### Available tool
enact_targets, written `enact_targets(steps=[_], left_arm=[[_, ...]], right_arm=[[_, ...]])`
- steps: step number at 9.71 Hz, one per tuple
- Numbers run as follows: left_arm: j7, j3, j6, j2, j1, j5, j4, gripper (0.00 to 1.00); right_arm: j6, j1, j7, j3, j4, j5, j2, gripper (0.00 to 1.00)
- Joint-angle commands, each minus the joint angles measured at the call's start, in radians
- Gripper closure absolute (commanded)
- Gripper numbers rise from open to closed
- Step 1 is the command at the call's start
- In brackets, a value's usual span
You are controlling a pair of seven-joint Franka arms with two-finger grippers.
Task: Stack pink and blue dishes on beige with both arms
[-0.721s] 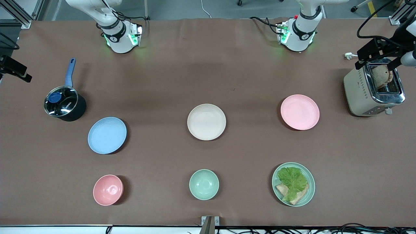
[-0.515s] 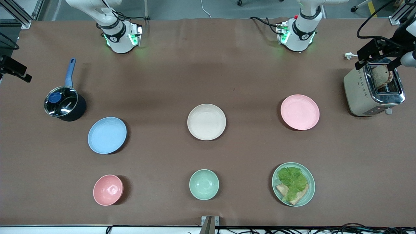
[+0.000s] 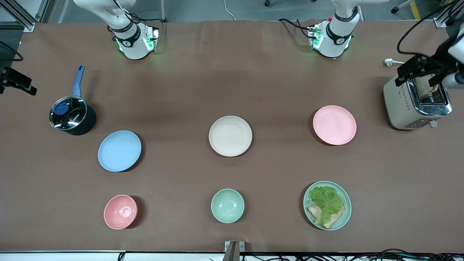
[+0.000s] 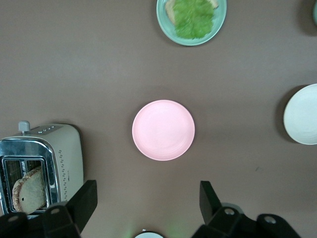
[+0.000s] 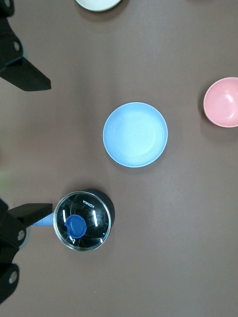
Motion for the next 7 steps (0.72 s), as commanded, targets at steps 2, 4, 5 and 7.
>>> enact_targets(steps=[2, 4, 5, 7], left_arm=[[0.071, 0.076, 0.341, 0.034, -0.003, -0.055, -0.294, 0.00], [0.184, 0.135, 0.563, 0.045, 0.002, -0.061, -0.493, 0.00], [0.269, 0.146, 0.684, 0.060, 0.003, -0.078, -0.595, 0.00], [0.332, 0.163, 0.767, 0.141, 0.003, -0.143, -0.665, 0.03]], right_arm=[[0.173, -0.110, -0.106, 0.002, -0.043, 0.134, 0.194, 0.00], [0.272, -0.188, -0.269, 0.002, -0.089, 0.248, 0.297, 0.00], [0.376, -0.212, -0.312, 0.002, -0.141, 0.335, 0.340, 0.00], [0.548, -0.207, -0.416, 0.007, -0.244, 0.434, 0.409, 0.00]])
